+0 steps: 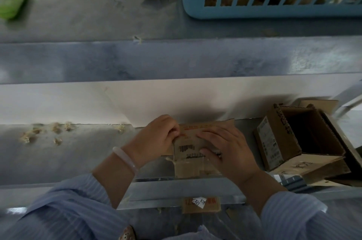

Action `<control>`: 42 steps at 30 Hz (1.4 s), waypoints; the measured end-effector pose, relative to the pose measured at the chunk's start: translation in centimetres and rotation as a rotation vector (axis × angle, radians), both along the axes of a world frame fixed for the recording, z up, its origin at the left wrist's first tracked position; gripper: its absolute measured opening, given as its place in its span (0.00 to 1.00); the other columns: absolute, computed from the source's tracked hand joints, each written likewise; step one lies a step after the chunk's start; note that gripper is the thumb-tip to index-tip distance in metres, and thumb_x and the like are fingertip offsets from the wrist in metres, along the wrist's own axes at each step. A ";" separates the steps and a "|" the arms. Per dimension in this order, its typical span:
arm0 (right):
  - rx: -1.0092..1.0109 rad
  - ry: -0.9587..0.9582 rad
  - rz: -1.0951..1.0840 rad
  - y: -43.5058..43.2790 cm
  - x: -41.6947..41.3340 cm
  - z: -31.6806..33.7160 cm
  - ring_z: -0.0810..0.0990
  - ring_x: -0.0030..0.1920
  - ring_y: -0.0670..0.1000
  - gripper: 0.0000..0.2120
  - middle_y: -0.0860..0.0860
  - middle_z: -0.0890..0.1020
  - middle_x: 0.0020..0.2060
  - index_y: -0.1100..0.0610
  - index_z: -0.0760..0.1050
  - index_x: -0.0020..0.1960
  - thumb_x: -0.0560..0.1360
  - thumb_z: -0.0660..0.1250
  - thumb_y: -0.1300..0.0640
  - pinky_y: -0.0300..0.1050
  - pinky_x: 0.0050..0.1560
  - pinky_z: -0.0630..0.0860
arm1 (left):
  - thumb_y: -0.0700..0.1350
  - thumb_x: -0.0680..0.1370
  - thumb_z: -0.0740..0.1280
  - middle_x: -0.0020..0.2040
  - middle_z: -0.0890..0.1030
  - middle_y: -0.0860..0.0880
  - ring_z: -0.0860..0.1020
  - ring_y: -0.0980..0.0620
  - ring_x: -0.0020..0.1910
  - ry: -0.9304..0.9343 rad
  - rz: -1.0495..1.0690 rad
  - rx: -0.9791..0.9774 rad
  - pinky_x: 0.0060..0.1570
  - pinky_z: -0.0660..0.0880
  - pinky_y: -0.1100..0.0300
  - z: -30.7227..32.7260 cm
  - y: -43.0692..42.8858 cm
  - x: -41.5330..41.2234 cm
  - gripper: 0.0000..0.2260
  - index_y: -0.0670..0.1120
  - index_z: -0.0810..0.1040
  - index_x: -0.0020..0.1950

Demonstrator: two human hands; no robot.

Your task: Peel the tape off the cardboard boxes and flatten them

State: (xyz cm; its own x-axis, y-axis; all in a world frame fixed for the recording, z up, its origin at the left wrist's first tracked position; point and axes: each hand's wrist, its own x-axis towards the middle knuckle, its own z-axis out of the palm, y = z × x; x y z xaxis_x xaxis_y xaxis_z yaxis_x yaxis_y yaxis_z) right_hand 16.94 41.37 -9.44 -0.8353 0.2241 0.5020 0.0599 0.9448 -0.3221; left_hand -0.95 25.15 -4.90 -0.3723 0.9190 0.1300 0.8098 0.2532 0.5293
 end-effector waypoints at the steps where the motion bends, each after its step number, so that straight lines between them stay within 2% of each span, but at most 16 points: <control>1: -0.002 0.000 0.002 0.1 -0.2 0.0 0.77 0.60 0.51 0.16 0.43 0.80 0.57 0.49 0.80 0.61 0.74 0.71 0.47 0.53 0.60 0.72 | 0.41 0.78 0.66 0.43 0.74 0.53 0.71 0.60 0.43 -0.018 0.026 0.021 0.43 0.66 0.71 0.0 -0.1 0.0 0.04 0.47 0.75 0.44; 6: -0.006 0.006 -0.008 0.2 -0.4 -0.2 0.77 0.58 0.51 0.16 0.43 0.81 0.57 0.48 0.80 0.60 0.74 0.70 0.47 0.53 0.60 0.72 | 0.44 0.76 0.70 0.43 0.79 0.54 0.75 0.58 0.43 -0.043 0.020 -0.019 0.43 0.71 0.67 0.8 0.0 -0.9 0.02 0.49 0.83 0.47; 8: -0.007 0.011 -0.024 0.1 -0.4 -0.3 0.77 0.58 0.51 0.16 0.43 0.81 0.57 0.48 0.80 0.60 0.74 0.70 0.46 0.53 0.59 0.72 | 0.44 0.76 0.69 0.43 0.78 0.53 0.75 0.57 0.43 -0.057 0.036 -0.033 0.43 0.72 0.64 0.9 0.3 -0.9 0.02 0.49 0.80 0.45; 10: -0.010 0.018 -0.025 0.1 -0.4 -0.3 0.77 0.58 0.51 0.16 0.43 0.81 0.56 0.48 0.80 0.60 0.74 0.69 0.46 0.53 0.59 0.72 | 0.43 0.78 0.67 0.43 0.76 0.53 0.74 0.58 0.42 -0.036 0.039 -0.028 0.42 0.69 0.65 0.8 0.4 -0.5 0.03 0.47 0.77 0.44; 12: -0.016 0.013 -0.030 0.3 -0.6 -0.3 0.78 0.57 0.51 0.15 0.43 0.81 0.55 0.48 0.80 0.60 0.74 0.69 0.46 0.53 0.58 0.72 | 0.41 0.78 0.65 0.41 0.75 0.54 0.72 0.58 0.40 0.010 0.041 0.032 0.40 0.65 0.68 0.4 0.1 0.0 0.05 0.46 0.74 0.43; 15: -0.036 -0.028 -0.069 0.5 -1.0 -0.1 0.78 0.57 0.51 0.16 0.43 0.81 0.54 0.47 0.79 0.60 0.73 0.68 0.45 0.54 0.59 0.73 | 0.38 0.78 0.63 0.39 0.74 0.57 0.74 0.59 0.40 -0.007 0.129 0.159 0.37 0.65 0.69 0.1 -0.9 0.5 0.06 0.46 0.72 0.43; 20: -0.089 -0.113 -0.118 0.7 -2.2 0.3 0.78 0.56 0.52 0.18 0.43 0.82 0.53 0.45 0.79 0.60 0.72 0.66 0.43 0.55 0.60 0.73 | 0.37 0.78 0.64 0.34 0.75 0.56 0.74 0.61 0.36 -0.193 0.240 0.218 0.37 0.69 0.71 0.3 -1.9 0.8 0.08 0.48 0.72 0.41; 21: -0.106 -0.136 -0.125 0.8 -2.4 0.5 0.78 0.56 0.52 0.18 0.43 0.82 0.53 0.45 0.79 0.60 0.72 0.65 0.42 0.55 0.60 0.73 | 0.37 0.78 0.64 0.33 0.76 0.55 0.75 0.59 0.35 -0.260 0.276 0.197 0.36 0.70 0.70 0.1 -2.0 0.8 0.09 0.49 0.73 0.40; 24: -0.148 -0.176 -0.144 1.1 -2.9 1.1 0.77 0.57 0.51 0.20 0.42 0.81 0.53 0.43 0.78 0.61 0.72 0.63 0.40 0.53 0.63 0.71 | 0.36 0.78 0.65 0.31 0.80 0.53 0.78 0.53 0.34 -0.563 0.364 0.156 0.41 0.77 0.57 -0.5 -2.3 0.8 0.08 0.46 0.75 0.41; 27: -0.172 -0.210 -0.150 1.3 -3.5 1.7 0.76 0.58 0.51 0.18 0.43 0.81 0.55 0.44 0.78 0.62 0.72 0.68 0.44 0.48 0.65 0.68 | 0.34 0.77 0.66 0.29 0.80 0.51 0.78 0.52 0.33 -0.774 0.443 0.166 0.41 0.79 0.54 -1.1 -2.5 1.0 0.06 0.44 0.77 0.45; 30: -0.180 -0.232 -0.140 1.5 -4.0 1.8 0.75 0.58 0.50 0.18 0.43 0.81 0.55 0.44 0.77 0.63 0.73 0.71 0.47 0.42 0.64 0.63 | 0.37 0.75 0.70 0.32 0.82 0.50 0.81 0.52 0.34 -0.763 0.521 0.181 0.44 0.81 0.50 -1.9 -2.4 1.0 0.09 0.51 0.80 0.47; 32: -0.180 -0.215 -0.130 1.6 -4.0 1.7 0.76 0.57 0.51 0.19 0.43 0.81 0.55 0.44 0.78 0.63 0.73 0.68 0.45 0.42 0.63 0.63 | 0.39 0.75 0.71 0.37 0.83 0.50 0.82 0.52 0.36 -0.723 0.557 0.173 0.44 0.82 0.52 -2.1 -2.1 1.3 0.09 0.53 0.81 0.48; 35: -0.154 -0.193 -0.128 1.4 -3.9 1.5 0.77 0.56 0.51 0.21 0.44 0.82 0.53 0.45 0.78 0.63 0.72 0.62 0.41 0.44 0.64 0.66 | 0.38 0.75 0.71 0.39 0.82 0.50 0.82 0.52 0.37 -0.685 0.614 0.205 0.42 0.82 0.54 -2.2 -1.4 2.0 0.08 0.48 0.81 0.52; 37: -0.116 -0.189 -0.146 1.2 -3.7 1.3 0.76 0.58 0.51 0.23 0.44 0.81 0.54 0.44 0.77 0.64 0.73 0.60 0.39 0.49 0.66 0.67 | 0.37 0.76 0.69 0.40 0.81 0.50 0.82 0.52 0.38 -0.689 0.623 0.227 0.40 0.82 0.56 -2.0 -1.1 2.4 0.09 0.46 0.81 0.55; 40: 0.029 -0.145 -0.194 0.7 -3.5 1.2 0.74 0.60 0.52 0.22 0.44 0.80 0.56 0.45 0.76 0.65 0.74 0.60 0.41 0.56 0.69 0.63 | 0.33 0.75 0.69 0.42 0.78 0.50 0.82 0.52 0.34 -0.764 0.635 0.255 0.36 0.82 0.59 -1.6 -0.7 2.5 0.10 0.43 0.81 0.55; 42: 0.092 -0.127 -0.194 0.1 -3.4 1.0 0.74 0.62 0.52 0.21 0.45 0.80 0.59 0.46 0.75 0.67 0.76 0.59 0.44 0.57 0.72 0.59 | 0.34 0.75 0.70 0.42 0.78 0.51 0.81 0.53 0.34 -0.798 0.648 0.248 0.38 0.82 0.57 -1.6 -0.6 2.2 0.10 0.42 0.82 0.54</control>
